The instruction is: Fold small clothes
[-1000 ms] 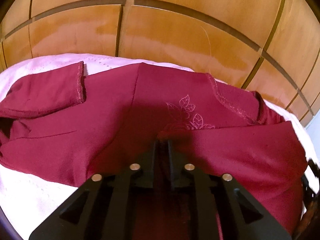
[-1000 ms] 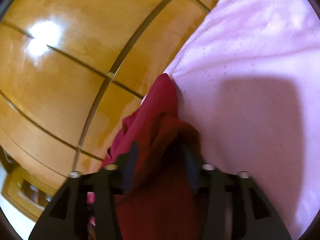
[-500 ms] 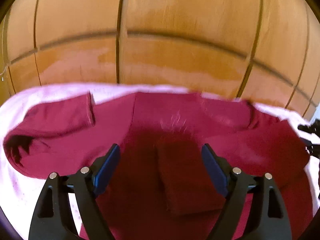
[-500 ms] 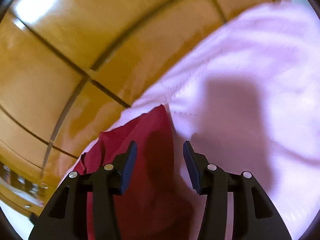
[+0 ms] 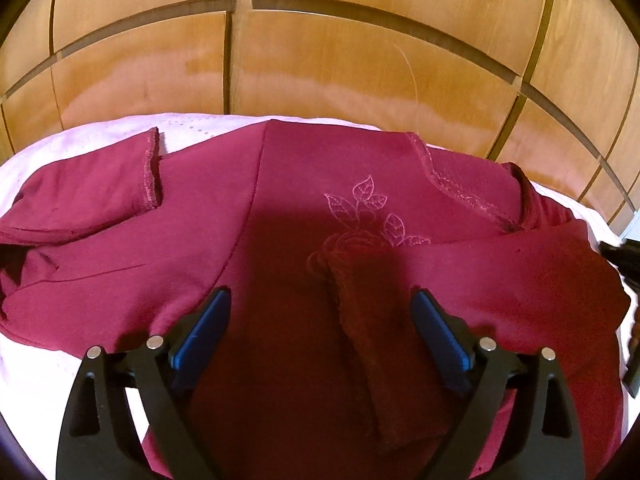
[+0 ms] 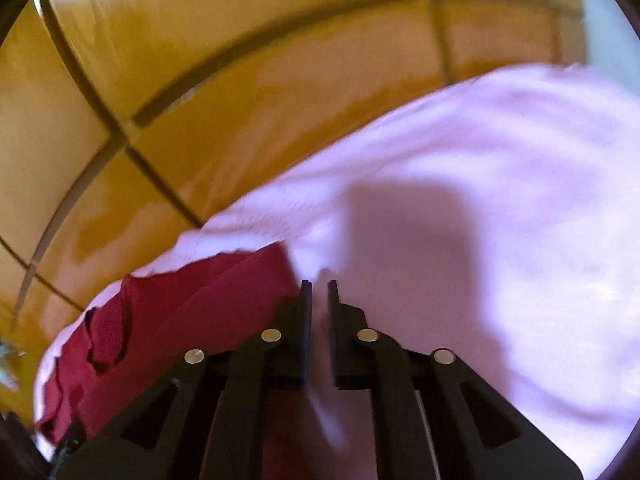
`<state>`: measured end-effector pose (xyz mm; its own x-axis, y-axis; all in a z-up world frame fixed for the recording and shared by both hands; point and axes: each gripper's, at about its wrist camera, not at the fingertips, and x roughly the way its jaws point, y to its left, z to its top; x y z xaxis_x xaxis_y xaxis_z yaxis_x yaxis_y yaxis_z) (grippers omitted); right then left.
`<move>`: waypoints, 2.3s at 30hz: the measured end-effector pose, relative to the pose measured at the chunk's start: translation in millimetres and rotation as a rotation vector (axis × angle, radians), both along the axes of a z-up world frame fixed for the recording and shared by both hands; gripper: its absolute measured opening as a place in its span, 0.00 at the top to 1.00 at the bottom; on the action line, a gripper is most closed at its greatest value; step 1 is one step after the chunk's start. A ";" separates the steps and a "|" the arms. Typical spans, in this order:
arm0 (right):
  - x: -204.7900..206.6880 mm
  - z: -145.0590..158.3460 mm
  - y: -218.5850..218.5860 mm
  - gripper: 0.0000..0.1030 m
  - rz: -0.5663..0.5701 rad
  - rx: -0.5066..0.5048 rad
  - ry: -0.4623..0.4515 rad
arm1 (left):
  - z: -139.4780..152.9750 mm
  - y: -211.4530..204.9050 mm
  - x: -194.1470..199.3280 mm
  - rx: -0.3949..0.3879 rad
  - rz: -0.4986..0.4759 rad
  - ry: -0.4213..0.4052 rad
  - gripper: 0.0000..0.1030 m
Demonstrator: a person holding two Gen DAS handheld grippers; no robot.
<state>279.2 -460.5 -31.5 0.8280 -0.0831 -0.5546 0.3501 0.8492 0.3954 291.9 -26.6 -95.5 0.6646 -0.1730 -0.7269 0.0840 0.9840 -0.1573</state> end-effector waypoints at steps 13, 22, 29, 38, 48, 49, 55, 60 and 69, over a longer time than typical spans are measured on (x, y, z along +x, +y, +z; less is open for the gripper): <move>-65.4 -45.0 49.8 0.98 0.129 0.060 -0.004 | 2.9 -2.3 2.6 0.019 -0.011 0.026 0.05; -131.3 -20.7 99.5 0.39 0.133 -0.072 -0.076 | 39.7 41.2 -48.8 -0.077 0.025 -0.119 0.02; -148.4 -36.1 123.2 0.36 0.098 -0.118 -0.030 | 52.3 130.7 -71.7 -0.142 0.223 -0.165 0.02; -144.0 -50.6 119.5 0.27 0.100 -0.088 0.020 | 53.5 164.2 -27.1 0.095 0.299 -0.124 0.03; -148.4 -53.1 109.3 0.27 0.111 -0.030 -0.023 | 20.7 120.8 16.9 0.433 0.030 -0.065 0.20; -148.4 -52.8 109.0 0.27 0.111 -0.029 -0.023 | 14.6 120.0 23.0 0.454 0.025 -0.044 0.29; -148.6 -52.5 108.5 0.27 0.112 -0.029 -0.025 | 11.5 133.4 37.0 0.349 0.036 0.012 0.88; -148.4 -53.0 108.8 0.27 0.112 -0.028 -0.026 | 41.4 150.7 28.5 0.173 0.119 -0.047 0.90; -148.3 -54.1 106.5 0.27 0.118 -0.005 -0.042 | 113.2 134.5 -12.2 -0.095 0.081 -0.197 0.90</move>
